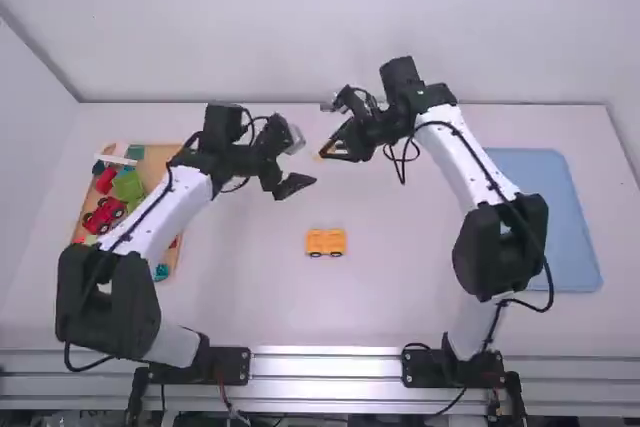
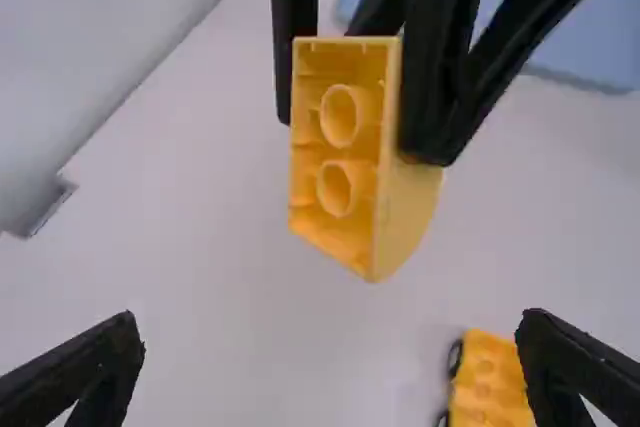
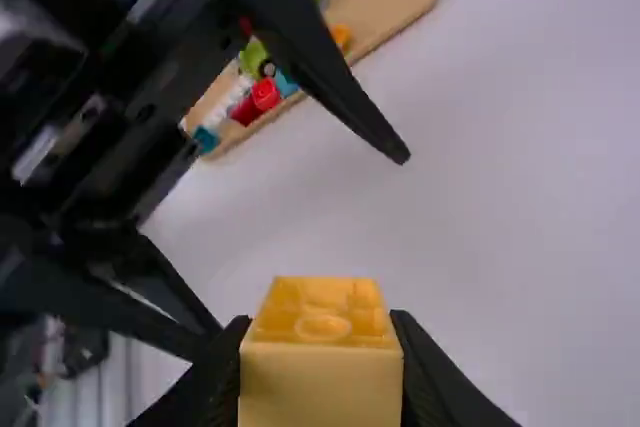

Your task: Assemble lego blocks to make yellow taxi

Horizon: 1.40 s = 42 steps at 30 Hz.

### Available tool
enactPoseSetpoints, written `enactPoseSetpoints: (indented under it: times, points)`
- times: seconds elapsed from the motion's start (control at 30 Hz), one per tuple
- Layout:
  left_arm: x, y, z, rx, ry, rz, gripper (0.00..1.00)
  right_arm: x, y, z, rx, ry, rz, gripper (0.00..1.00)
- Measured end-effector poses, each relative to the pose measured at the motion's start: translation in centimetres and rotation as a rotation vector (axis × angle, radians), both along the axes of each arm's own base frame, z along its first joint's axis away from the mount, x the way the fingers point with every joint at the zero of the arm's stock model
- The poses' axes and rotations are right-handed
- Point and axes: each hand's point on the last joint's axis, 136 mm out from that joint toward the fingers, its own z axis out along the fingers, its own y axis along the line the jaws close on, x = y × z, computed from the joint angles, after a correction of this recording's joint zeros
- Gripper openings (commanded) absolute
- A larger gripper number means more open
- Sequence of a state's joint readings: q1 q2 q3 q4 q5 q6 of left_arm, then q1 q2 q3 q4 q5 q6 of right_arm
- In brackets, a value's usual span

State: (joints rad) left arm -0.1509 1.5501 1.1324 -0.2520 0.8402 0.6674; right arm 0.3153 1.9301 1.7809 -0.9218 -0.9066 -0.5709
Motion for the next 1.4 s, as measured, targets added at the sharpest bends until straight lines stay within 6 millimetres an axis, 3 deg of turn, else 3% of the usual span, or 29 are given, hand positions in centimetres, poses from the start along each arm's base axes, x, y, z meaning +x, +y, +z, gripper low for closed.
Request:
enactPoseSetpoints:
  times: [0.2, 0.4, 0.53, 0.73, 0.93, 1.13, 1.4]
  points:
    - [-2.1, -1.2, 1.1, -0.2, 0.048, -0.191, 0.99, -3.3, 0.7, 0.2, -0.116, -0.134, 0.199, 0.2]
    - [-3.1, -1.9, 0.9, -0.286, 0.106, -0.266, 0.99, -4.2, 1.8, -0.4, -0.176, -0.233, 0.293, 0.19]
    - [-3.3, -2.0, 0.8, -0.308, 0.126, -0.283, 0.75, -4.6, 2.3, -0.7, -0.201, -0.26, 0.323, 0.19]
    - [-3.8, -2.0, 0.6, -0.309, 0.132, -0.295, 0.73, -4.3, 2.0, -0.9, -0.216, -0.272, 0.319, 0.19]
    - [-3.8, -2.1, 0.5, -0.296, 0.12, -0.299, 0.57, -3.9, 1.6, -0.9, -0.217, -0.273, 0.308, 0.19]
    - [-3.8, -2.2, 0.2, -0.28, 0.106, -0.301, 0.56, -4.0, 1.7, -0.8, -0.206, -0.273, 0.311, 0.19]
    - [-3.6, -2.2, 0.0, -0.264, 0.096, -0.296, 0.34, -4.3, 1.8, -0.7, -0.199, -0.263, 0.317, 0.19]
